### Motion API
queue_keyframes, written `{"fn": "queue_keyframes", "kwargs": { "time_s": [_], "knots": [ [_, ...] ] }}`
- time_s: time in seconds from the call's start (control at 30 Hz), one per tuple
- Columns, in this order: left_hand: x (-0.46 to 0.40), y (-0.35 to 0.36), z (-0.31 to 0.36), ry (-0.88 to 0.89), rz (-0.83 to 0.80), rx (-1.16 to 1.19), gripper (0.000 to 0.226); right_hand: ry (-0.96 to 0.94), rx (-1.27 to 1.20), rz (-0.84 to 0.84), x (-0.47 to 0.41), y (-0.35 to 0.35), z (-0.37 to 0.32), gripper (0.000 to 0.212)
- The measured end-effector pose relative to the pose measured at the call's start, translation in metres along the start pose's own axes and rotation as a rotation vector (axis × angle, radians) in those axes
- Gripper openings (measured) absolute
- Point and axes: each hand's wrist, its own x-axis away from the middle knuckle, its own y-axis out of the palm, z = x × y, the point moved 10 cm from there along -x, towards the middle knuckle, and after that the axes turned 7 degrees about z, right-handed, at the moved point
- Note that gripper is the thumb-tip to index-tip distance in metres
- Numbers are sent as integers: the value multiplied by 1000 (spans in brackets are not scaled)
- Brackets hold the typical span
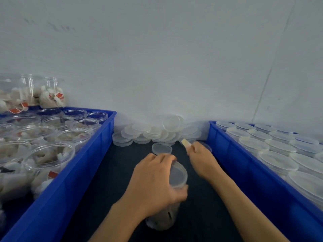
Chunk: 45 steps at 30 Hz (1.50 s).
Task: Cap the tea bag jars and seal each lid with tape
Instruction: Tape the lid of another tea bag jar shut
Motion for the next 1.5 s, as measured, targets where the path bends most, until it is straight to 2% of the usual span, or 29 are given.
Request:
{"fn": "queue_keyframes", "kwargs": {
  "time_s": [0.2,0.3,0.5,0.6,0.77,0.83,0.87,0.93,0.97,1.03,1.13,1.23,1.3,1.4,1.5],
  "knots": [
    [0,-2,1,0,26,-14,72,-56,-169,-28,19,10,7,28],
    [0,0,0,-9,-1,-23,72,-122,-252,-11,31,9,1,37],
    [-1,-1,-1,-15,2,-30,70,-142,-256,62,38,5,9,40],
    [0,1,-3,-19,-13,-28,71,-149,-257,14,42,7,12,40],
    [1,0,1,21,-42,-66,81,-221,-228,-83,51,13,11,12],
    [-2,-2,6,23,-80,48,85,-228,-271,-76,54,11,12,10],
    [-5,-5,6,-14,-92,154,80,-231,-282,-76,55,10,12,10],
    [-18,-14,7,-46,-67,270,52,-231,-291,-97,57,11,14,12],
    [-26,-16,9,-43,-67,240,38,-239,-292,-106,57,12,14,14],
    [-40,-12,19,-20,-131,144,26,-273,-303,-96,57,11,12,15],
    [-53,4,36,50,-224,18,23,-309,-393,-92,58,9,7,26],
    [-58,10,36,61,-208,-38,21,-299,-413,-113,58,13,9,39],
    [-54,12,26,17,-207,-32,24,-246,-359,-62,54,12,21,44],
    [-44,12,5,-73,-218,8,23,-210,-217,61,47,5,34,35],
    [-30,7,-13,-177,-183,163,30,-224,-132,107,47,5,38,35]
  ]
}}
